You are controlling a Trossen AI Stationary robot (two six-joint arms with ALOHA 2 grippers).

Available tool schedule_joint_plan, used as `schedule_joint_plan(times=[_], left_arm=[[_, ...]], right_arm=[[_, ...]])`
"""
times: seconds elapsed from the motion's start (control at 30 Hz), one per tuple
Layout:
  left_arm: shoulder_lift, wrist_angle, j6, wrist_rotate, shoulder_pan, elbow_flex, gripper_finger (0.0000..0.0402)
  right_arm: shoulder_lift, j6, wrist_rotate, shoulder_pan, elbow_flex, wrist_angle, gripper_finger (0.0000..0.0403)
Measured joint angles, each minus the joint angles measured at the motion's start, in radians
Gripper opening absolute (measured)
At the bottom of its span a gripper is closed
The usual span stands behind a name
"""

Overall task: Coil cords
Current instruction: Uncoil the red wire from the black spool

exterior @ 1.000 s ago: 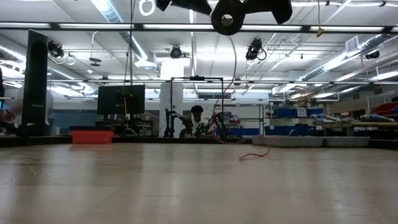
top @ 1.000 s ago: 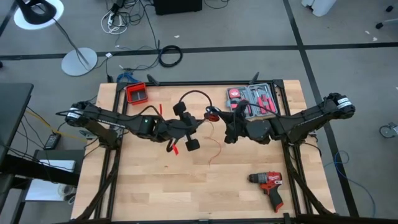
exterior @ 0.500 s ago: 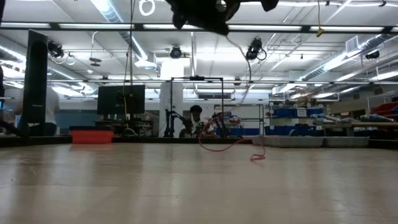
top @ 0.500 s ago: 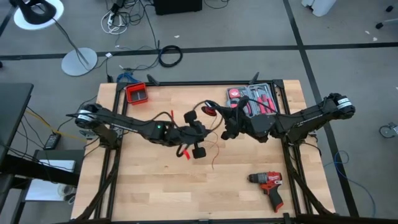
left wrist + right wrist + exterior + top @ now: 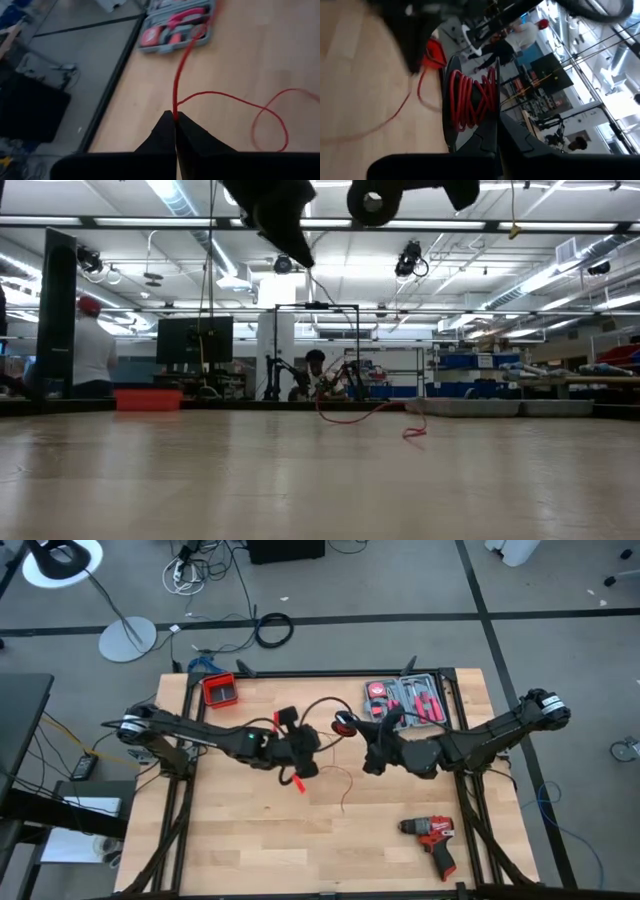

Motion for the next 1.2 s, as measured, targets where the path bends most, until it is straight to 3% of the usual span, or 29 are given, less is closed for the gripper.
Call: schedule_joint_plan(times=[0.33,0.47,0.7,1.0,1.2], left_arm=[[-0.174,0.059,0.006,-0.03,-0.049,0.0,0.0],[-0.18,0.164,0.046,0.06,-0.077,0.0,0.0],[-0.1,0.249,0.031,0.171,-0.11,0.0,0.0],[0.057,0.297,0.027,0.18,-0.097,0.0,0.0],[0.098,0.31,0.029,0.177,-0.072,0.0,0.0004]], right_arm=[[0.0,0.114,0.006,-0.045,0.0,-0.155,0.0],[0.0,0.124,0.007,-0.1,0.0,-0.143,0.0],[0.0,0.114,0.004,-0.172,0.0,-0.03,0.0],[0.0,0.022,-0.033,-0.156,0.0,0.146,0.0],[0.0,-0.017,-0.025,-0.116,0.0,0.158,0.0]])
